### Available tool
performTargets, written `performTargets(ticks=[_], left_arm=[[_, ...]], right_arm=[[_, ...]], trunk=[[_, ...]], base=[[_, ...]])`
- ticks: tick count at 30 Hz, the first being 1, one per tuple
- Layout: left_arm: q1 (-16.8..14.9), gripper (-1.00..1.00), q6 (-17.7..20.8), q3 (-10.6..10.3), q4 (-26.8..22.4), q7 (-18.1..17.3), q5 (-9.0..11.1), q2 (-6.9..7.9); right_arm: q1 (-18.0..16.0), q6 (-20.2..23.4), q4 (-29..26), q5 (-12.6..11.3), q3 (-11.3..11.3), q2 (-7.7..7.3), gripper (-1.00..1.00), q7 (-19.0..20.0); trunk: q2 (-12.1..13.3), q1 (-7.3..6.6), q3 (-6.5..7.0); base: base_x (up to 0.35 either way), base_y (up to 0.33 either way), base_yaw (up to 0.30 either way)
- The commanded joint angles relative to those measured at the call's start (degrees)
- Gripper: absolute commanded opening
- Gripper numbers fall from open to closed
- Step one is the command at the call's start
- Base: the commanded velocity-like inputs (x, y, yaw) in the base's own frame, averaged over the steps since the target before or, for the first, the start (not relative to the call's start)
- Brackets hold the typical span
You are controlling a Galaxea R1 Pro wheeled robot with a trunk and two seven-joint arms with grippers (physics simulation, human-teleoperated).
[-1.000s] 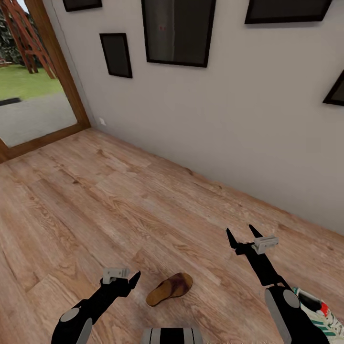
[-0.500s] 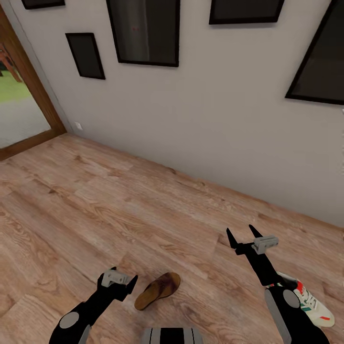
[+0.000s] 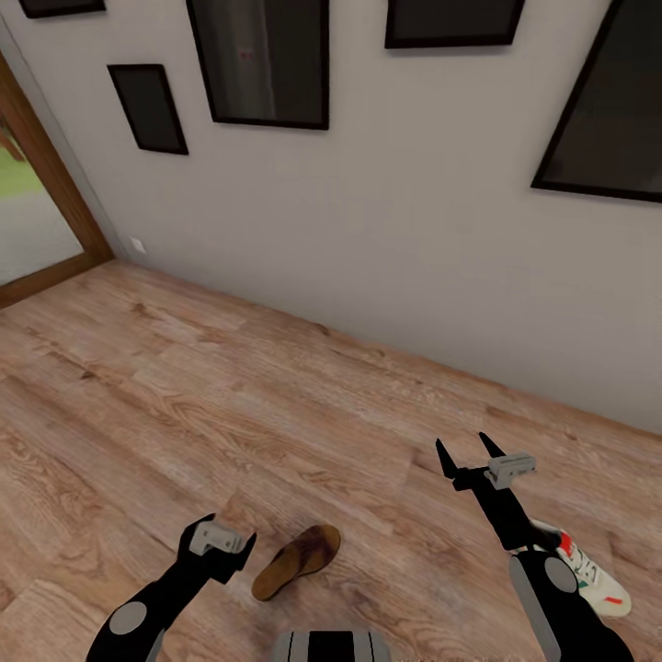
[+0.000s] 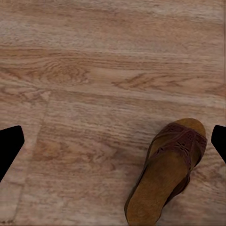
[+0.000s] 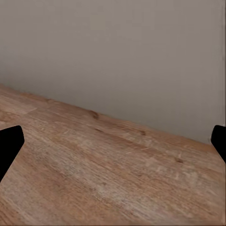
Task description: Pick up the two gym shoes and the two sandals from the corridor floor and place them onto the hallstand (shoe rack) in the corridor, making sure they are on the rack and not on the floor. Arrange them so the two gym shoes are next to each other and the two sandals are next to each other.
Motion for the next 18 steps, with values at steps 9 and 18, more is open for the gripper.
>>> performTargets(ticks=[9, 18], left_arm=[[-0.06, 1.00, -0.14, -2.69, 2.58, -0.41, -0.60, 0.71], [0.18, 1.00, -0.17, -7.02, 4.53, -0.42, -0.61, 0.76]], right_arm=[[-0.01, 0.00, 0.05, -0.61, -0.04, 0.00, 1.00, 0.52], [-0.02, 0.00, 0.05, -0.61, -0.04, 0.00, 1.00, 0.52]], trunk=[[-0.02, -0.01, 0.28], [-0.02, -0.01, 0.32]], base=[[0.000, 0.000, -0.230], [0.000, 0.000, -0.024]])
